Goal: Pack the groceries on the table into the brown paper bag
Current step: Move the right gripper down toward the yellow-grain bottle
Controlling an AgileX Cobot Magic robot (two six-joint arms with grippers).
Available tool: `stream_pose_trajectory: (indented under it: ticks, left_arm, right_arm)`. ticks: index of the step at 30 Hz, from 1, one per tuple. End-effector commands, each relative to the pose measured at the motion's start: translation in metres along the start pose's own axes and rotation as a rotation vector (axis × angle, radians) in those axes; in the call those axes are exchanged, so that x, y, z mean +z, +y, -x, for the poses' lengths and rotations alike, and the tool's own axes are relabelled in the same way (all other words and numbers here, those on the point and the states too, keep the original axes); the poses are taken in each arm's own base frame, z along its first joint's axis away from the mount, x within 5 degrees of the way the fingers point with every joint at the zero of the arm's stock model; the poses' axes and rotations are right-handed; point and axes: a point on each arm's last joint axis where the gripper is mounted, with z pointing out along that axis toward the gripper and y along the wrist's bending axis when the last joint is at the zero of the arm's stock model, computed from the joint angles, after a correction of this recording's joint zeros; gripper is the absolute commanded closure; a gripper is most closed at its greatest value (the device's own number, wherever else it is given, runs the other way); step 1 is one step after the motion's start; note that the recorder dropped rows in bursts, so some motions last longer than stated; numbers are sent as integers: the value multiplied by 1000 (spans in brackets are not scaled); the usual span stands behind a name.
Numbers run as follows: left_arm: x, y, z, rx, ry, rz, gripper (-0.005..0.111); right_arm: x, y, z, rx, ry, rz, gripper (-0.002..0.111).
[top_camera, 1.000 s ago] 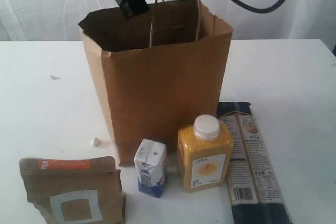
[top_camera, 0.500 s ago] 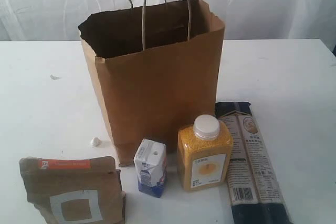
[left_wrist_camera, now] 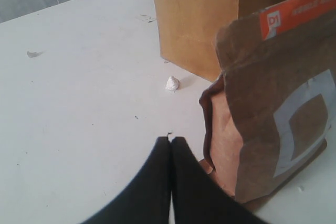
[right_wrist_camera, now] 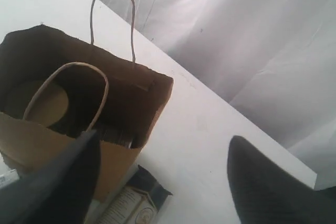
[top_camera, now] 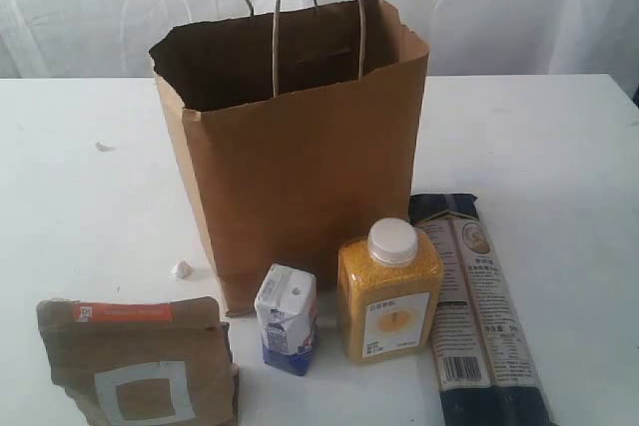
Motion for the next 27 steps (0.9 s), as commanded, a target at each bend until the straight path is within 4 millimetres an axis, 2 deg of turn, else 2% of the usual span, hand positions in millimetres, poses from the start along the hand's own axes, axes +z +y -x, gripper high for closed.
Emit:
stream_pose_trajectory:
  ticks: [1, 5, 12, 14, 19, 22, 27]
  left_arm:
    - [0, -1, -1, -17, -7, -8, 107]
    - [0, -1, -1, -17, -7, -8, 107]
    - [0, -1, -1, -17, -7, -8, 107]
    - [0, -1, -1, -17, -7, -8, 107]
    - [0, -1, -1, -17, -7, -8, 107]
    - [0, -1, -1, -17, -7, -8, 107]
    - [0, -1, -1, -17, -7, -8, 107]
  right_arm:
    - [-27, -1, -25, -5, -1, 0, 45]
    - [-15, 16, -65, -52, 108, 90, 45]
    - [39, 53, -134, -175, 391, 268, 45]
    - [54, 60, -148, -208, 389, 285, 45]
    - [86, 71, -162, -241, 325, 286, 36]
    - [108, 78, -165, -261, 348, 301, 30]
    - [146, 89, -174, -369, 430, 357, 29]
